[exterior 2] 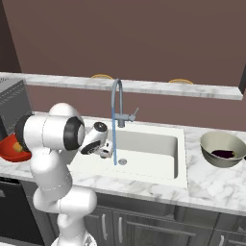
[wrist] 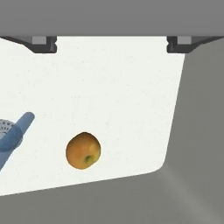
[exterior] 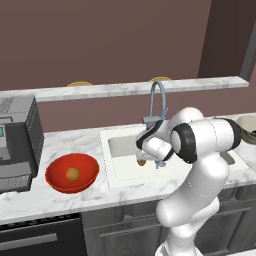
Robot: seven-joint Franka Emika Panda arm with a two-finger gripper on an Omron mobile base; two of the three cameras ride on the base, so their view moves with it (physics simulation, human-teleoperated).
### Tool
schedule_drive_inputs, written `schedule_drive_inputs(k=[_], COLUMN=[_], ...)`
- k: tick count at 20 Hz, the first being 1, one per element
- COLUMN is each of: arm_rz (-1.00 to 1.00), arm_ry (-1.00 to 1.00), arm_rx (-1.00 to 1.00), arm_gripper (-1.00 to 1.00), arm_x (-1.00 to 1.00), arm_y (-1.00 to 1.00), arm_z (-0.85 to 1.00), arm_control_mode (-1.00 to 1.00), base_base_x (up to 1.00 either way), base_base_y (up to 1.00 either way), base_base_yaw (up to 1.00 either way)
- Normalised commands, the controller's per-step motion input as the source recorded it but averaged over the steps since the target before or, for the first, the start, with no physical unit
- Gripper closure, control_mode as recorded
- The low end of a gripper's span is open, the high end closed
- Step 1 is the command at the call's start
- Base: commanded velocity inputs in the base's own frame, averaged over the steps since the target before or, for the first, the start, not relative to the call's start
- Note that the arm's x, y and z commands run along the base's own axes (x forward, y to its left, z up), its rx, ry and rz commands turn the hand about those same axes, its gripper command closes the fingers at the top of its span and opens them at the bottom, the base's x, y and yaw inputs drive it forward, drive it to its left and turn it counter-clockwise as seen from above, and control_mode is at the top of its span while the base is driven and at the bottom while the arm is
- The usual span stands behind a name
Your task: Pick the apples from the sink and place them in one bowl. Place the eggplant in the other bowl. Then turn off the sink faucet.
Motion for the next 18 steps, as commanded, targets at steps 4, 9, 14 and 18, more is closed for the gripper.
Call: schedule_drive_inputs(k=[4, 9, 14, 18], arm_rz=[0.00, -0.01, 0.00, 0.00], arm_ry=[0.01, 0.02, 0.01, 0.01], arm_rx=[0.00, -0.01, 0.00, 0.00], arm_gripper=[-1.00, -1.00, -1.00, -1.00], arm_x=[0.49, 0.45, 0.43, 0.40], arm_y=[0.00, -0.02, -0.02, -0.02], arm_z=[-0.13, -0.20, -0.22, -0.22], arm_control_mode=[-1.00, -1.00, -1.00, -1.00], base_base_x=[0.00, 0.00, 0.00, 0.00], base_base_y=[0.00, 0.00, 0.00, 0.00], base_base_yaw=[0.00, 0.00, 0.00, 0.00])
